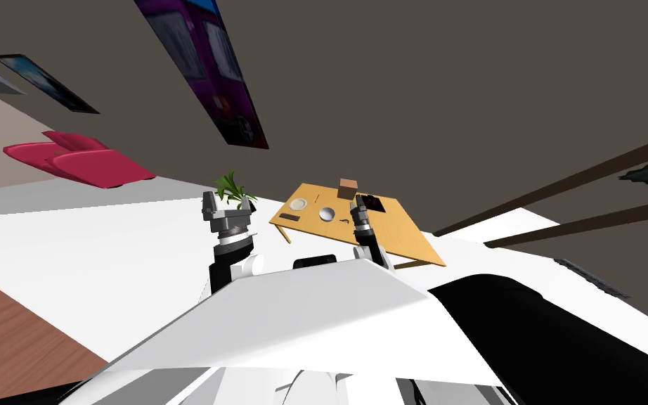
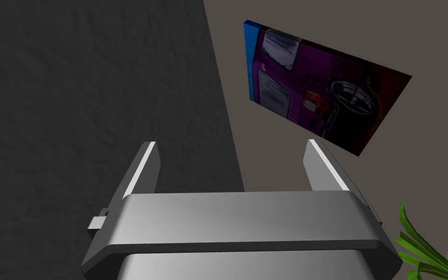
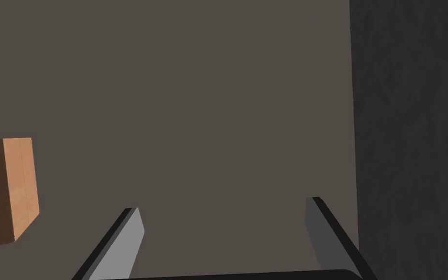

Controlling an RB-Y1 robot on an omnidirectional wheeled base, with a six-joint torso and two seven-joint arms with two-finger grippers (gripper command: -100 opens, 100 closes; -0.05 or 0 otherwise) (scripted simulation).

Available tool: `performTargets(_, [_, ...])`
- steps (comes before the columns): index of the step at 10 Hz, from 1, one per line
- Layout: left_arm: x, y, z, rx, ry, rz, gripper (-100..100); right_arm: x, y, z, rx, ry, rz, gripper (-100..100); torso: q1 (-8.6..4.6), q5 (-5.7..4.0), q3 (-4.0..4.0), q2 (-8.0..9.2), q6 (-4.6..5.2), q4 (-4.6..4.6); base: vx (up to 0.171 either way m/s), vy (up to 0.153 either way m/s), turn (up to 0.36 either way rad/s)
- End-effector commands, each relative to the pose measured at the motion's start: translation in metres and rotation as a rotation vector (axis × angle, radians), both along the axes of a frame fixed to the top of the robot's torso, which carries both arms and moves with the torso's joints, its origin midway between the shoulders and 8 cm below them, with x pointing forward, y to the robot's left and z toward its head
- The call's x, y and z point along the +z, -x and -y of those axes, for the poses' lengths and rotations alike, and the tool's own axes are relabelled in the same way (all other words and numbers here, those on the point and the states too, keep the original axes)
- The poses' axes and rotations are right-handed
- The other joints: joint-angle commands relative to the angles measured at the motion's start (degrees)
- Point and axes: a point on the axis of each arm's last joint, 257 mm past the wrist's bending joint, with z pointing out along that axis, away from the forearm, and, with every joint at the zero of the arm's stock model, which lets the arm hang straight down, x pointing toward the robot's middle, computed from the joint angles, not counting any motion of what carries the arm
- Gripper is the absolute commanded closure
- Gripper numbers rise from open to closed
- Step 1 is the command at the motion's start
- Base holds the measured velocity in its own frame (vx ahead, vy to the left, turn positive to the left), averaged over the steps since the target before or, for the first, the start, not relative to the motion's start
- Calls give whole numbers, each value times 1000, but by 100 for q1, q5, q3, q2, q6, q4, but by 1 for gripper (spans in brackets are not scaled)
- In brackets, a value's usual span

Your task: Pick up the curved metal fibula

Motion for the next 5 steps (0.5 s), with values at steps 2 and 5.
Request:
performTargets(2, [0,0,0,0,0,0,0,-42,-11,-6,12,129,-84,-100,2,0,1,1,-1,0,-48,25,111])
performTargets(5, [0,0,0,0,0,0,0,-83,-18,-9,21,258,-158,-100,3,1,3,4,1,1,-46,26,93])
